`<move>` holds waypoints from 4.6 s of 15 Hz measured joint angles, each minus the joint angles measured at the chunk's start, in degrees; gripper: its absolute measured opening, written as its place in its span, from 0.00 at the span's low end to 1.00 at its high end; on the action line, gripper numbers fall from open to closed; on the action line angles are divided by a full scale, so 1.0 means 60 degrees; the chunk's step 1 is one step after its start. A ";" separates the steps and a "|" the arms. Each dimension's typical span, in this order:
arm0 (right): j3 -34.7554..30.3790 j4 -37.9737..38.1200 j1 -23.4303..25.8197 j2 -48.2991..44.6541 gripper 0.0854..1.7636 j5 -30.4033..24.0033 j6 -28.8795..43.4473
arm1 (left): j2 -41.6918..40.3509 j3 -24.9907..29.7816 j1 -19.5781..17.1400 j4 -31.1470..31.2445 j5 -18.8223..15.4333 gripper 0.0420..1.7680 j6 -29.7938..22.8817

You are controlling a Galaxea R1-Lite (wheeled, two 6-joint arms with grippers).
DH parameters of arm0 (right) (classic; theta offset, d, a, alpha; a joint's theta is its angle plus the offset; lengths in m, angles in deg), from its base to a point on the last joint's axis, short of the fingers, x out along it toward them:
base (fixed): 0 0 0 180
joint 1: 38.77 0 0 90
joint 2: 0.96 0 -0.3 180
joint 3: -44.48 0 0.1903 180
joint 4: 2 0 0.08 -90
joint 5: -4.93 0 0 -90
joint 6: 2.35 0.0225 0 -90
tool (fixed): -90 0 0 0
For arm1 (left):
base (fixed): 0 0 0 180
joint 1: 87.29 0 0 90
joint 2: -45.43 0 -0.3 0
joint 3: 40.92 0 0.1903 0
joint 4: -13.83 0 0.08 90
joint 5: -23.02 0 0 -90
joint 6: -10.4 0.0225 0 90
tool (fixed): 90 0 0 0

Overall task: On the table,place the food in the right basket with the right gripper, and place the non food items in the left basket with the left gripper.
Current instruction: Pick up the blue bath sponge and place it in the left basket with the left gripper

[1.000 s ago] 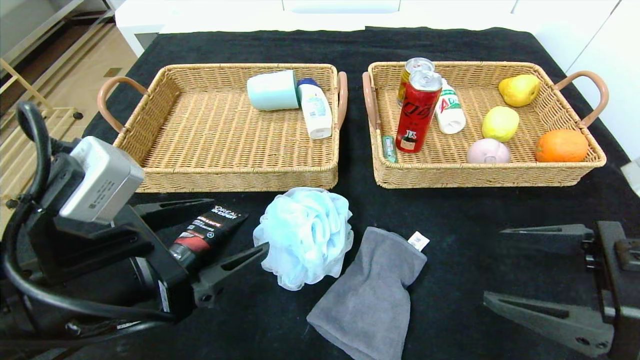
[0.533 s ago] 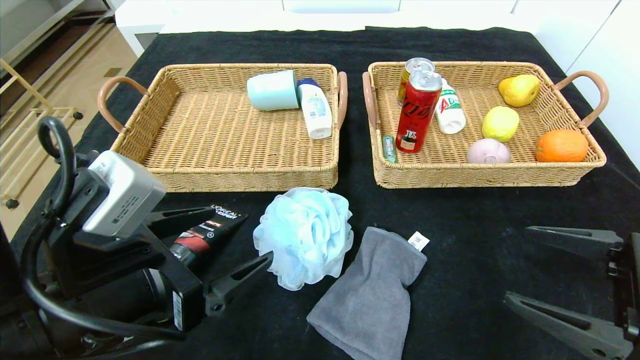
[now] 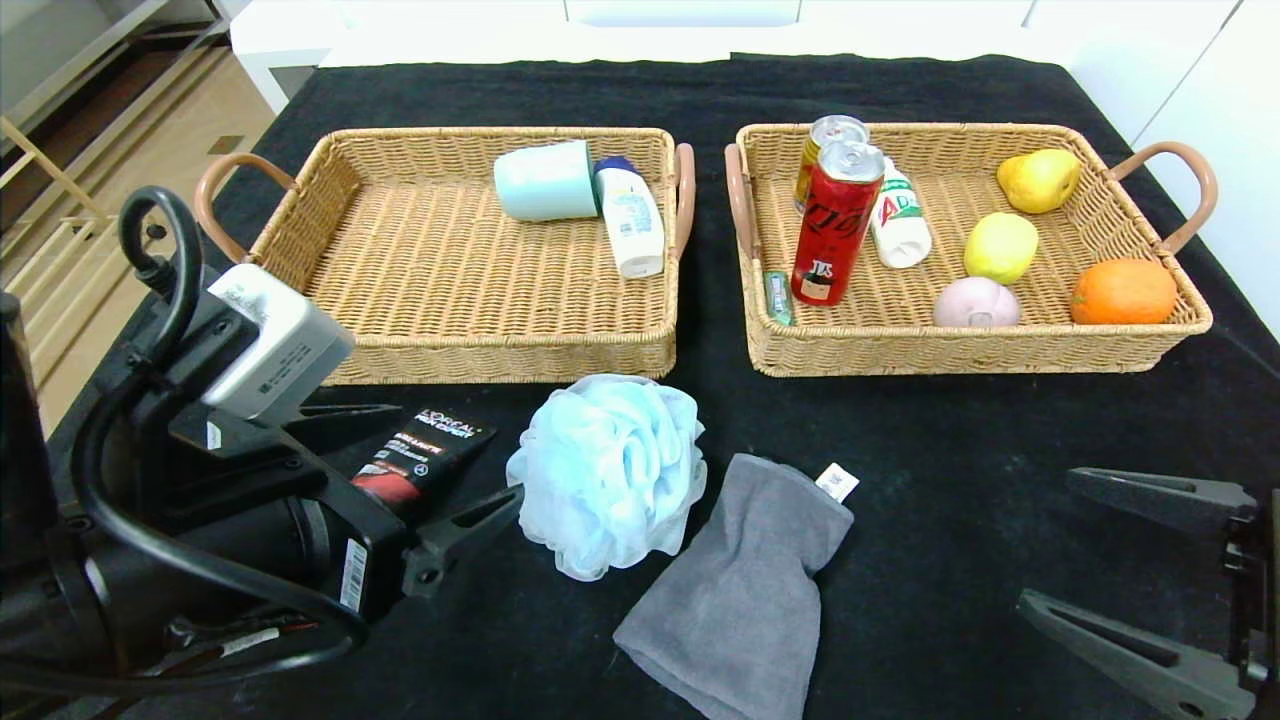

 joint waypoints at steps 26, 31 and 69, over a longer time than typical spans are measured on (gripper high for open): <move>-0.0185 0.0041 -0.0313 -0.0764 0.97 0.0004 0.0012 | 0.4443 -0.6189 0.0987 0.5090 0.0547 0.97 -0.1875; -0.0226 0.0067 -0.0329 -0.0744 0.97 -0.0004 0.0004 | 0.4921 -0.6000 0.0896 0.5108 0.0400 0.97 -0.2239; -0.0382 0.0095 -0.0362 -0.0335 0.97 -0.0014 -0.0024 | 0.2926 -0.5514 0.0423 0.5090 0.0156 0.44 -0.2899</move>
